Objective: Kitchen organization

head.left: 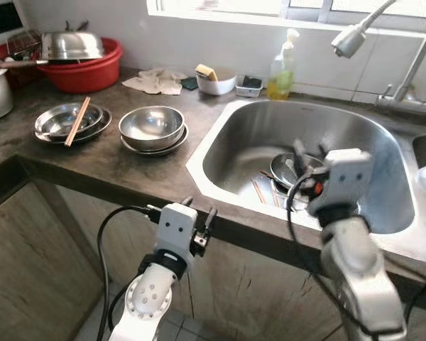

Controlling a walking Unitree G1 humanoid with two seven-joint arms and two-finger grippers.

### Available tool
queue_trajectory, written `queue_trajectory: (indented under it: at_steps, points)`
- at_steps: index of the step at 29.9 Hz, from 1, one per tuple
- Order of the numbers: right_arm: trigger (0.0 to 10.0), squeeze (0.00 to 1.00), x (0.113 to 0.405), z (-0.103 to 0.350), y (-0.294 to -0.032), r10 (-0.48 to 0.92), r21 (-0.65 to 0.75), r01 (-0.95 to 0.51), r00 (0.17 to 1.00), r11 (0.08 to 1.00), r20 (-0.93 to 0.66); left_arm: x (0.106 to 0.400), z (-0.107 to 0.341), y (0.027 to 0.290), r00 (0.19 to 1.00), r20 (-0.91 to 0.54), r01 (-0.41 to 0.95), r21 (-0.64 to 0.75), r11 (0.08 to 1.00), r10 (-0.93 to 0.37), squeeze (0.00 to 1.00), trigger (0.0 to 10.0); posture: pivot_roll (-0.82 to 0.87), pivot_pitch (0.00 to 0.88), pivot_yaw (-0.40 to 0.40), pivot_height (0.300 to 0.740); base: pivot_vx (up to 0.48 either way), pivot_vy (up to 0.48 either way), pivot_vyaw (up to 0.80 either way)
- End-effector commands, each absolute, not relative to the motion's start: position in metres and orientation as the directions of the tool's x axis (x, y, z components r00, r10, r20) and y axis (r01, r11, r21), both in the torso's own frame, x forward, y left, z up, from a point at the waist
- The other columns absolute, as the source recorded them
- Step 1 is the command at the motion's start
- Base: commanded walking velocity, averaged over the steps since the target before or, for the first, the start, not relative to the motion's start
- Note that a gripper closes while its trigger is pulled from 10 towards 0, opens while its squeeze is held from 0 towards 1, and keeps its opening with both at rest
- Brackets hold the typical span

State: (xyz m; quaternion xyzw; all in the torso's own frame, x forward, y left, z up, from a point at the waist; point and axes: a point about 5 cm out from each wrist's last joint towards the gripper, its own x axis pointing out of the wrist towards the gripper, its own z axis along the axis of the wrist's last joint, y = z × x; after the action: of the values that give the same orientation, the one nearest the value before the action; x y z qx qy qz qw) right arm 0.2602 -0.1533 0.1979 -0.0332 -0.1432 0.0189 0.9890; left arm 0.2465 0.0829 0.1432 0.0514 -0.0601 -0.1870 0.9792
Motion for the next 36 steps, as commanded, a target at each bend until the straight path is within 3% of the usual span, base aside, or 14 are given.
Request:
queue_trajectory:
  at_steps: [1,9,14,22,33,36]
  points:
    - [10.0,0.00,0.252,0.193,-0.148,0.069,-0.059,-0.055,0.962,0.997,0.263,0.247,0.140,0.083,0.920,0.093,0.372,0.109,0.922,-0.382,0.00,10.0,0.01,0.000,-0.014,0.740,0.000,0.000,0.00]
    - [10.0,0.00,0.243,0.180,-0.142,0.068,-0.042,-0.061,0.974,0.997,0.214,0.244,0.134,0.085,0.923,0.074,0.373,0.082,0.924,-0.379,0.00,10.0,0.01,0.000,-0.010,0.740,0.000,0.000,0.00]
    - [10.0,0.00,0.249,0.181,-0.139,0.065,-0.029,-0.060,0.974,0.998,0.217,0.244,0.133,0.086,0.923,0.070,0.372,0.083,0.924,-0.378,0.00,10.0,0.02,0.000,-0.010,0.740,0.000,0.388,0.65]
    - [10.0,0.00,0.252,0.183,-0.137,0.057,-0.002,-0.057,0.975,0.998,0.215,0.243,0.132,0.087,0.924,0.069,0.371,0.078,0.925,-0.377,0.00,10.0,0.02,0.000,-0.008,0.740,0.000,0.454,0.00]
    - [10.0,0.00,0.256,0.190,-0.131,0.103,-0.009,-0.104,0.967,0.995,0.234,0.243,0.133,0.087,0.927,0.072,0.361,0.087,0.928,-0.368,0.00,10.0,0.03,0.000,-0.017,0.740,0.000,0.000,0.00]
    - [10.0,0.00,0.257,0.191,-0.129,0.119,-0.028,-0.116,0.964,0.993,0.238,0.243,0.134,0.087,0.928,0.073,0.358,0.087,0.930,-0.364,0.00,10.0,0.03,0.000,-0.019,0.740,0.000,0.000,0.80]
